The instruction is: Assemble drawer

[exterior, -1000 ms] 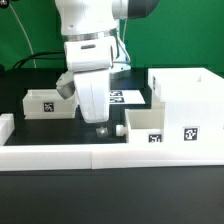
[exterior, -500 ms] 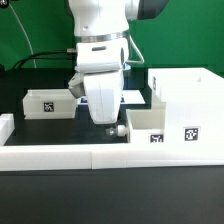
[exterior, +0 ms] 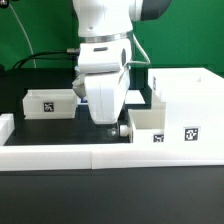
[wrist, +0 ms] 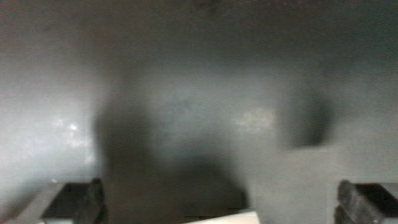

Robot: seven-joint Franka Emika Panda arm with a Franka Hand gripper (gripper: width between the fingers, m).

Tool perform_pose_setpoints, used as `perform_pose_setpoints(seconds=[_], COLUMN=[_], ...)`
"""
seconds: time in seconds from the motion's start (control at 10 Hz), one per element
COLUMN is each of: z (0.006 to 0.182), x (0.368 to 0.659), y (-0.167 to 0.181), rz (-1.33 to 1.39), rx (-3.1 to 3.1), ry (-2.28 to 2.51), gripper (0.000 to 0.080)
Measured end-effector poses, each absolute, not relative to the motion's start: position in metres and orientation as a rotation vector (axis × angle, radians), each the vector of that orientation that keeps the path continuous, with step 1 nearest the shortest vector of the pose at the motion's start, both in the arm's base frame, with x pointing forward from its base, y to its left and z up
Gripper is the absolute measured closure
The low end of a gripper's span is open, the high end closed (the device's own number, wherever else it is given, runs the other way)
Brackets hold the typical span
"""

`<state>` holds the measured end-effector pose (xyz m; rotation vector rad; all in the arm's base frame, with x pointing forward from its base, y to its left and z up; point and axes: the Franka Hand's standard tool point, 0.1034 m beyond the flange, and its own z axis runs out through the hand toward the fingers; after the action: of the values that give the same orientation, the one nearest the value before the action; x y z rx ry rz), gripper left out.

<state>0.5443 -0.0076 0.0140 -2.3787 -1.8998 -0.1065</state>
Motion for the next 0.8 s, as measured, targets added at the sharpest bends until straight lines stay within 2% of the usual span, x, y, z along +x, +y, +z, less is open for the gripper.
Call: perform_pose_setpoints(seconds=[0.8], z=[0.011], x=[0.544], y=[0.027], rz=[-0.111], rx=[-2.269], ry=[-2.01], gripper=[0.015])
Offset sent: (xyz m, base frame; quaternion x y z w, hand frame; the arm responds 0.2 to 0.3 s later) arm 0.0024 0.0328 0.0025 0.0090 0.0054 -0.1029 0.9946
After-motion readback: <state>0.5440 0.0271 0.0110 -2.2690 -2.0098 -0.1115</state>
